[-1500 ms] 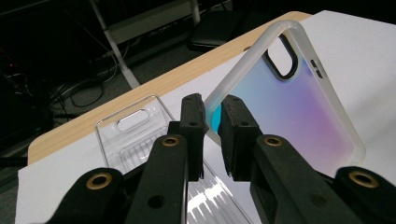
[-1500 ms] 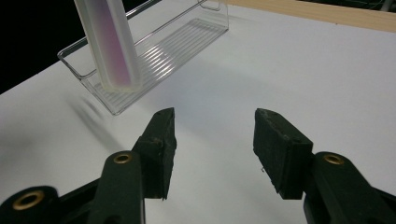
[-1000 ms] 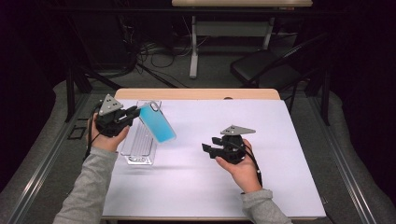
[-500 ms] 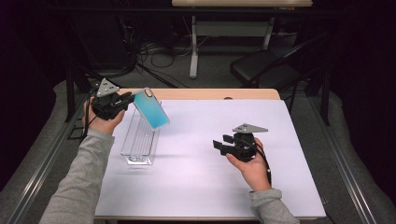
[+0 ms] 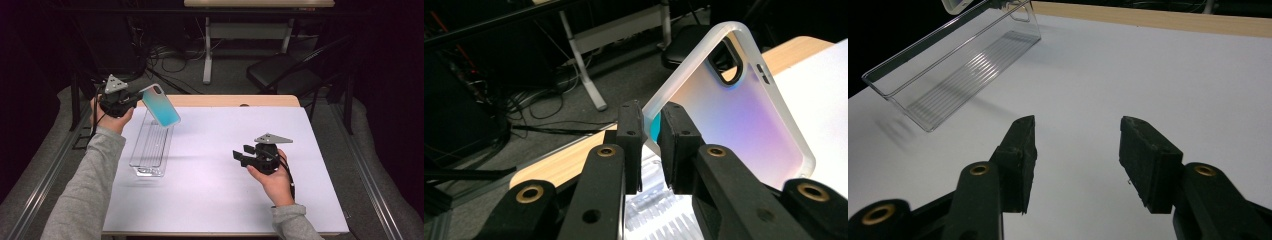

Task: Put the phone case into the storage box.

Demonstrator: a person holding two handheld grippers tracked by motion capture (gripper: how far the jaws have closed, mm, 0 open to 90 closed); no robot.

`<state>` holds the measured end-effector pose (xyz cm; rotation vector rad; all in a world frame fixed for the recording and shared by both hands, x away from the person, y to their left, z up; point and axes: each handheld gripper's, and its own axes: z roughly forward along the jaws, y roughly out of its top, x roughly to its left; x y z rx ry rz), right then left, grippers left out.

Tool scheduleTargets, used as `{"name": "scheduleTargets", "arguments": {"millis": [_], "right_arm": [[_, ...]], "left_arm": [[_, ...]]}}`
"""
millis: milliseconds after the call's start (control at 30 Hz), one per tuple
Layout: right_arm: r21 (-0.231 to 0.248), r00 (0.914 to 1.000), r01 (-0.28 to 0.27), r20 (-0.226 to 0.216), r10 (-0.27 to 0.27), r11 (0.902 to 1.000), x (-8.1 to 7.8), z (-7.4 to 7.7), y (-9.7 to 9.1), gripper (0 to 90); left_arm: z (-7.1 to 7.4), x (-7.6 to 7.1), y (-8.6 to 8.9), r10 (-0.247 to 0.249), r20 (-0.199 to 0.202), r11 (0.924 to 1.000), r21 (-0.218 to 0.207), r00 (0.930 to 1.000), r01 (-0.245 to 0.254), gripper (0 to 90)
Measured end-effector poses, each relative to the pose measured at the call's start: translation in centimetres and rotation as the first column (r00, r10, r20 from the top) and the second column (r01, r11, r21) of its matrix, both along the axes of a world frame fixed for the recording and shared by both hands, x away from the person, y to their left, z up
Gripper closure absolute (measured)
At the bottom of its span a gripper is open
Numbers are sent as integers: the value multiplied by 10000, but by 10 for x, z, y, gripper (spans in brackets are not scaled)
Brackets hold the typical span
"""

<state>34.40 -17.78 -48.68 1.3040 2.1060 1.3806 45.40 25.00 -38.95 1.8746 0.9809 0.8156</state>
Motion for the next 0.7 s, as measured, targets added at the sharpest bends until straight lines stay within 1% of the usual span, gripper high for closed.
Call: {"name": "scheduleTargets", "arguments": {"millis": [167, 333, 500, 700], "right_arm": [[37, 10000, 79, -13, -79, 10000, 0, -1, -3, 485], [45, 9999, 98, -41, -97, 9999, 0, -1, -6, 485], [78, 9999, 109, -40, -109, 9999, -1, -2, -7, 485], [85, 9999, 95, -62, -95, 9999, 0, -2, -6, 486]], "left_arm": [[-6, 9, 5, 183, -65, 9998, 42, 9998, -183, 802], [-11, 17, 7, 296, -51, 9993, 215, 9995, -295, 802], [-14, 23, 10, 379, 96, 9989, 259, 9992, -381, 801], [-19, 32, 17, 547, 45, 9983, 187, 9985, -548, 802]]}}
